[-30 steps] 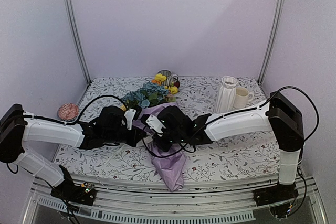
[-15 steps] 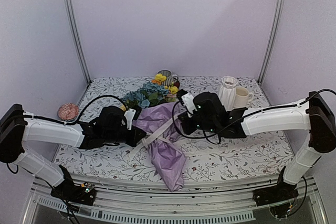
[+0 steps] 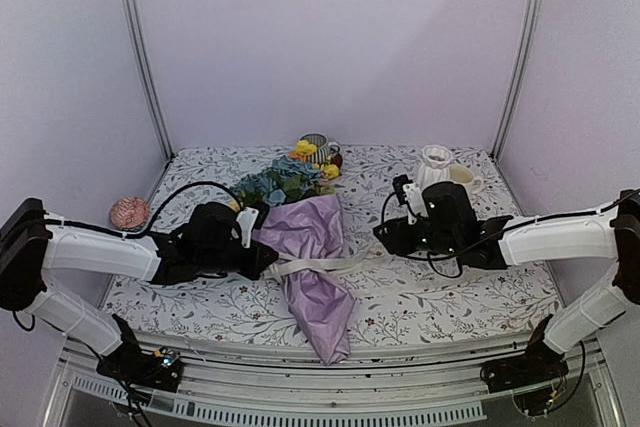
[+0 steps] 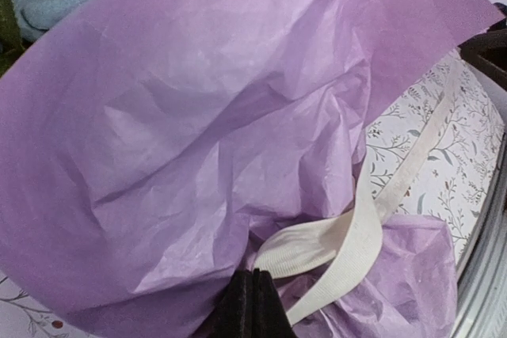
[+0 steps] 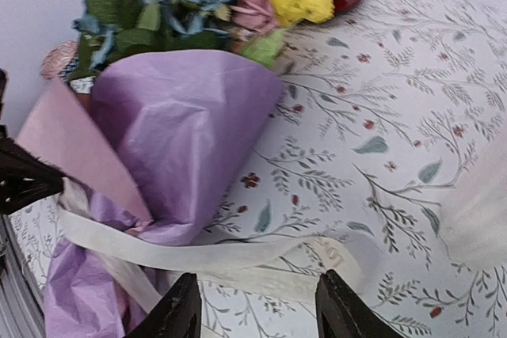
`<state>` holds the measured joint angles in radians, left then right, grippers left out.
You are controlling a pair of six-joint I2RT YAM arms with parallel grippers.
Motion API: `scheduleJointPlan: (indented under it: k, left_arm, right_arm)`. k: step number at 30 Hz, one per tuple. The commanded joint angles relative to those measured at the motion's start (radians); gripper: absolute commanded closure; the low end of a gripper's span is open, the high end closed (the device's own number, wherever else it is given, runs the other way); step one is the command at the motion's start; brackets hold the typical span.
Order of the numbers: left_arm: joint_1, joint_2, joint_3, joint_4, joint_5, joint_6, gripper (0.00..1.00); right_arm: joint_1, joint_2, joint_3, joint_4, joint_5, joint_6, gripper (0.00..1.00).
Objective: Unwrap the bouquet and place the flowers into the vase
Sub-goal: Untie the half-tied ribbon from the folded wrapping paper.
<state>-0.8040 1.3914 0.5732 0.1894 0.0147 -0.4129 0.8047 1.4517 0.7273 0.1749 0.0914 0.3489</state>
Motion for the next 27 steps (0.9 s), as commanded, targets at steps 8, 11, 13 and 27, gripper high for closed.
scheduleJointPlan:
  k: [8, 11, 13, 27]
  left_arm:
    - [0.012, -0.017, -0.003, 0.01, 0.013, 0.005, 1.0]
    - [0.011, -0.017, -0.004, 0.009, 0.014, 0.007, 1.0]
    - [0.012, -0.017, -0.002, 0.006, 0.013, 0.008, 1.0]
    - [0.012, -0.025, -0.003, 0.002, 0.01, 0.014, 1.0]
  right_arm:
    - [0.21, 0.199, 0.256, -0.043, -0.134, -0.271, 0.43]
    - [0.241, 0.286, 0.354, -0.083, -0.107, -0.288, 0.43]
    - [0.257, 0.345, 0.417, -0.118, -0.088, -0.3, 0.43]
    - [0.292, 0.511, 0.59, -0.232, -0.053, -0.335, 0.55]
